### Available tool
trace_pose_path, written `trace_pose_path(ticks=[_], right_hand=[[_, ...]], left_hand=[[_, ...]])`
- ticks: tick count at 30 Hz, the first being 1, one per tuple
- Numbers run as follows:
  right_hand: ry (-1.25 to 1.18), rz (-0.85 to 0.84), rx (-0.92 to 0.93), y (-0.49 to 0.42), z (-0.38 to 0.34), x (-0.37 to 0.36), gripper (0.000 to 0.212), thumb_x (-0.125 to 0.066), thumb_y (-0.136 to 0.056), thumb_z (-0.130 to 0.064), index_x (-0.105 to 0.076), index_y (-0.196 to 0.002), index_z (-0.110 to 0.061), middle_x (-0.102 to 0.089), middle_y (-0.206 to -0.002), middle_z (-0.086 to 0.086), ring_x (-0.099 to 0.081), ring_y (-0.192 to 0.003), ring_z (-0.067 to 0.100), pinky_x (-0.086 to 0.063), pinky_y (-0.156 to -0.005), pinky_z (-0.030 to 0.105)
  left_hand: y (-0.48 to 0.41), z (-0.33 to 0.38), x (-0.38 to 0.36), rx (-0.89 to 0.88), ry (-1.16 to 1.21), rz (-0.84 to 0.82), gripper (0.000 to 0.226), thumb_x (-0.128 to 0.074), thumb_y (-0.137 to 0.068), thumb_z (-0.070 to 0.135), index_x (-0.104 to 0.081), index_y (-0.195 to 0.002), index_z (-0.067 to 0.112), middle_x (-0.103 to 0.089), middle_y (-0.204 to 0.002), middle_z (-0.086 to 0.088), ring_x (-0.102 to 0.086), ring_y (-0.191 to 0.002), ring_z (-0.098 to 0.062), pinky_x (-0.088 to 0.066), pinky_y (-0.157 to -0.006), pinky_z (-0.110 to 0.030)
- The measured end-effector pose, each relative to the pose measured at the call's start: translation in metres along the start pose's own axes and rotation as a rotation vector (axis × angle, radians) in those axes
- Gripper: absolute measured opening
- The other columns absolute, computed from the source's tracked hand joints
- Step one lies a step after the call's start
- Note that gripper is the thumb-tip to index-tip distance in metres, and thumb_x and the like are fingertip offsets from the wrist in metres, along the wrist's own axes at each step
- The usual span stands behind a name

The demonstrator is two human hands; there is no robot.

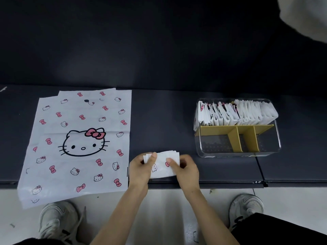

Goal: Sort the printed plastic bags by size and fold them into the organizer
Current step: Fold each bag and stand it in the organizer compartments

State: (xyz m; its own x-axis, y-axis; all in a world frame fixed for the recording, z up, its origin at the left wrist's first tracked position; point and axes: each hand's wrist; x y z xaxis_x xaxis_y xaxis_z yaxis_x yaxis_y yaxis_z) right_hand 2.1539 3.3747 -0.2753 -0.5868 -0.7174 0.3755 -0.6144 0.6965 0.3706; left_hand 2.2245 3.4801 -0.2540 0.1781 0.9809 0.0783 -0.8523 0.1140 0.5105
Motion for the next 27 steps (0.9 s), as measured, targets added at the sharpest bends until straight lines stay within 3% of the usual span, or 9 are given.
trace_pose_path(ticks=[2,4,8,14,17,20,22,24,27], right_hand=[[-0.178,-0.068,-0.052,0.003,-0.008,0.015,0.032,-0.075,-0.078,-0.033,-0.061,-0.105,-0.021,-0.067,-0.096,-0.007,-0.063,-0.09,0.008,-0.051,-0.081,0.026],[-0.325,-0.232,-0.083,0.009,-0.022,0.032,0.031,-0.068,-0.086,-0.024,-0.062,-0.116,-0.018,-0.07,-0.105,-0.001,-0.066,-0.099,0.015,-0.054,-0.082,0.031],[-0.282,-0.303,0.052,0.026,-0.056,0.06,0.016,-0.058,-0.093,-0.012,-0.071,-0.102,-0.015,-0.074,-0.096,-0.002,-0.069,-0.09,0.015,-0.057,-0.065,0.028],[-0.283,-0.089,0.135,0.028,-0.087,0.107,0.015,-0.062,-0.09,-0.01,-0.071,-0.08,-0.017,-0.075,-0.081,-0.006,-0.068,-0.067,0.016,-0.056,-0.056,0.028],[-0.349,0.044,0.138,0.021,-0.086,0.139,0.015,-0.063,-0.088,-0.005,-0.071,-0.077,-0.012,-0.074,-0.077,-0.001,-0.062,-0.057,0.015,-0.051,-0.048,0.024],[-0.386,0.268,0.107,0.007,-0.075,0.183,0.016,-0.065,-0.086,-0.002,-0.07,-0.075,-0.012,-0.073,-0.07,-0.002,-0.063,-0.056,0.011,-0.05,-0.047,0.026],[-0.363,0.432,0.09,-0.005,-0.063,0.214,0.012,-0.067,-0.085,-0.005,-0.071,-0.075,-0.011,-0.072,-0.065,-0.003,-0.064,-0.059,0.017,-0.051,-0.052,0.032],[-0.349,0.559,0.066,-0.016,-0.051,0.236,0.012,-0.068,-0.085,-0.009,-0.07,-0.074,-0.013,-0.07,-0.064,-0.002,-0.066,-0.066,0.024,-0.056,-0.061,0.04],[-0.398,0.659,0.035,-0.031,-0.042,0.25,0.011,-0.069,-0.085,-0.014,-0.07,-0.074,-0.015,-0.071,-0.071,0.001,-0.068,-0.073,0.026,-0.058,-0.07,0.046]], left_hand=[[0.005,0.009,0.005,-0.028,0.072,-0.049,0.009,-0.067,-0.087,0.015,-0.069,-0.085,0.006,-0.069,-0.077,-0.003,-0.063,-0.068,-0.011,-0.051,-0.063,-0.022],[0.011,0.022,0.007,-0.074,0.122,-0.09,0.009,-0.064,-0.088,0.014,-0.067,-0.086,0.005,-0.068,-0.075,-0.001,-0.062,-0.066,-0.007,-0.05,-0.058,-0.017],[0.023,0.043,-0.005,-0.195,0.023,-0.077,0.021,-0.053,-0.096,0.026,-0.058,-0.092,0.006,-0.063,-0.082,-0.004,-0.058,-0.073,-0.013,-0.047,-0.06,-0.017],[0.046,0.075,-0.063,-0.534,-0.288,0.076,0.034,-0.029,-0.102,0.03,-0.044,-0.082,0.007,-0.049,-0.066,0.0,-0.046,-0.058,-0.012,-0.034,-0.047,-0.017],[0.047,0.087,-0.102,-0.631,-0.316,-0.016,0.027,-0.029,-0.101,0.03,-0.041,-0.085,0.012,-0.05,-0.065,0.002,-0.048,-0.057,-0.011,-0.036,-0.047,-0.018],[0.032,0.093,-0.138,-0.837,-0.527,-0.142,0.019,-0.035,-0.101,0.03,-0.048,-0.104,0.017,-0.06,-0.081,0.001,-0.057,-0.073,-0.015,-0.043,-0.065,-0.026],[0.014,0.095,-0.161,-1.028,-0.688,-0.217,0.031,-0.041,-0.099,0.03,-0.059,-0.116,0.012,-0.063,-0.103,-0.004,-0.058,-0.092,-0.021,-0.043,-0.083,-0.028],[-0.005,0.095,-0.185,-1.203,-0.845,-0.32,0.041,-0.038,-0.095,0.034,-0.064,-0.118,0.012,-0.064,-0.112,-0.008,-0.059,-0.101,-0.027,-0.045,-0.088,-0.036],[-0.023,0.095,-0.217,-1.247,-1.02,-0.444,0.053,-0.026,-0.094,0.046,-0.056,-0.131,0.023,-0.053,-0.136,-0.007,-0.047,-0.127,-0.03,-0.035,-0.105,-0.045]])
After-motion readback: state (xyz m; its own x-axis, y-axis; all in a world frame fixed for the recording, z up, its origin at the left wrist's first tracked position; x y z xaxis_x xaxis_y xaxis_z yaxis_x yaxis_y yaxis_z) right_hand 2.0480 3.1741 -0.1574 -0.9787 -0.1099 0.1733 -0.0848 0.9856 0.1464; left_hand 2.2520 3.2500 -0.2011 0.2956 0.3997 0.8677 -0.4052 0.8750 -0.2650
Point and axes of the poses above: each hand's wrist, its own y-axis away from the middle knuckle, its own x-axis out of the back of the hand, z = x × y
